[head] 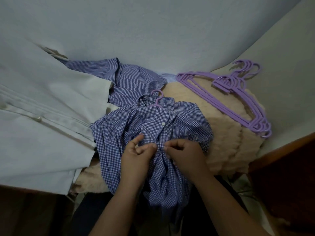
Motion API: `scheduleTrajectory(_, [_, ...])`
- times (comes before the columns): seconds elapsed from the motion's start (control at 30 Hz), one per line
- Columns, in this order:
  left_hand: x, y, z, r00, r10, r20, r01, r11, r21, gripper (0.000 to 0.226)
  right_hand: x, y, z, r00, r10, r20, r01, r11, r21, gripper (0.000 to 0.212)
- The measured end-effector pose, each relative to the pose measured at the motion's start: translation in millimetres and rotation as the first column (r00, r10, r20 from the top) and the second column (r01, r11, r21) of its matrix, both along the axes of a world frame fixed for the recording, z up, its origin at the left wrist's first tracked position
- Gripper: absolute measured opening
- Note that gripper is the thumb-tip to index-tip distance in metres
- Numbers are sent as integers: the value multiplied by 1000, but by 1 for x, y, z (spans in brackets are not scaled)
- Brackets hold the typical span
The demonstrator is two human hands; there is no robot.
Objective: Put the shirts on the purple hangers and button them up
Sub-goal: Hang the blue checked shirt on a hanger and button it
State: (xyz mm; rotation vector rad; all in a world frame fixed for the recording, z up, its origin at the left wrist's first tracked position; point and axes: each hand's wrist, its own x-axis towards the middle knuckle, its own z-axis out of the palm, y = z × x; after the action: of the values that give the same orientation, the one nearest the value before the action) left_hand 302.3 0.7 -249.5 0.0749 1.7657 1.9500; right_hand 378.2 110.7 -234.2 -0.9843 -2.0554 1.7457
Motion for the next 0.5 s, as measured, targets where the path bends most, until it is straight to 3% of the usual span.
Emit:
scheduleTrajectory(0.17, [4, -4, 3, 993, -53, 110, 51, 999, 20, 46, 2, -5, -2, 999, 12, 30, -11, 1000, -18, 10])
scheduleTrajectory(0.5, [9, -5, 8, 986, -112, 122, 112, 994, 6, 47, 4, -7, -4, 1000, 4, -11, -4, 1000, -13, 10])
